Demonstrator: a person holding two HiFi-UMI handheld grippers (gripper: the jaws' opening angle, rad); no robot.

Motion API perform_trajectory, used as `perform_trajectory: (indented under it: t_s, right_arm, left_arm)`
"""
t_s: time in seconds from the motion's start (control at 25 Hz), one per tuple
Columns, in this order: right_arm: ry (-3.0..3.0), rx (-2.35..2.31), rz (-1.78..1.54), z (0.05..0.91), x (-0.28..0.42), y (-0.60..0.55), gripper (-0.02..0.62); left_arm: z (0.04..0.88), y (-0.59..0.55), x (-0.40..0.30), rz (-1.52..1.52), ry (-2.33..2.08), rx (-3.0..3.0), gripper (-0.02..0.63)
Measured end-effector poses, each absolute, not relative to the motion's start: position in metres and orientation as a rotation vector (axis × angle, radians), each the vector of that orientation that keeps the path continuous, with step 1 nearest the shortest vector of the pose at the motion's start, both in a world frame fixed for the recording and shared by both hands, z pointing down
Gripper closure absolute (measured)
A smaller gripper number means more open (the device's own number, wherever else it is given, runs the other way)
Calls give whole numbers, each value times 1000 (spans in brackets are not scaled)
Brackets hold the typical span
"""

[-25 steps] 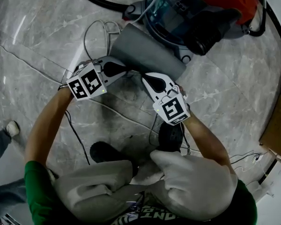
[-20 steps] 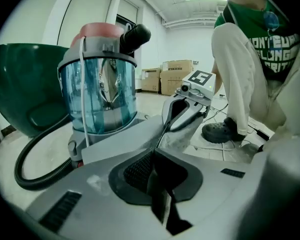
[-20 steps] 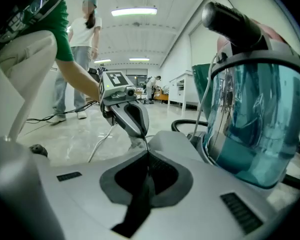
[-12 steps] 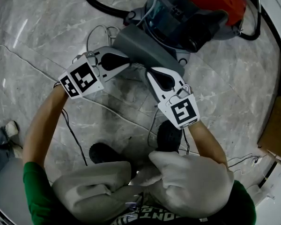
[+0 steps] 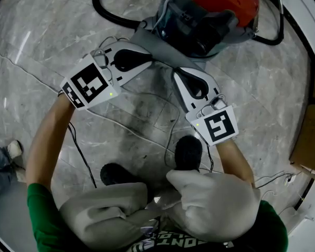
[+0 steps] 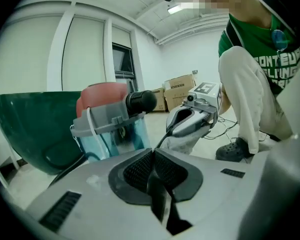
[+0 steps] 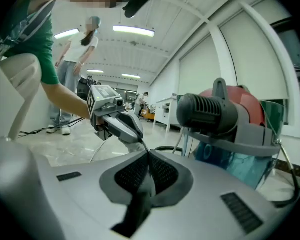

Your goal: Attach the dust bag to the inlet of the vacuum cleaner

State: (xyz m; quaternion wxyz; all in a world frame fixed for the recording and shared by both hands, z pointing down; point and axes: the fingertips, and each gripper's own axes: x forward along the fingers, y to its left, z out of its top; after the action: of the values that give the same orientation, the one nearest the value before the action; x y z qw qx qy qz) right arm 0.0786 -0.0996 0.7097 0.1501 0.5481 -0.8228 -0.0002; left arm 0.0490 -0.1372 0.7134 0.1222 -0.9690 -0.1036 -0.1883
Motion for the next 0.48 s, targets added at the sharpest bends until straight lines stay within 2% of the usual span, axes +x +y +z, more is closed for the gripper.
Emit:
perform_trajectory:
  t_s: [0.48]
  right_arm:
    - [-2350,1663,-91,643,94,-85,580]
  left_arm:
    - [637,-127,65,-395,-259,-2752,586]
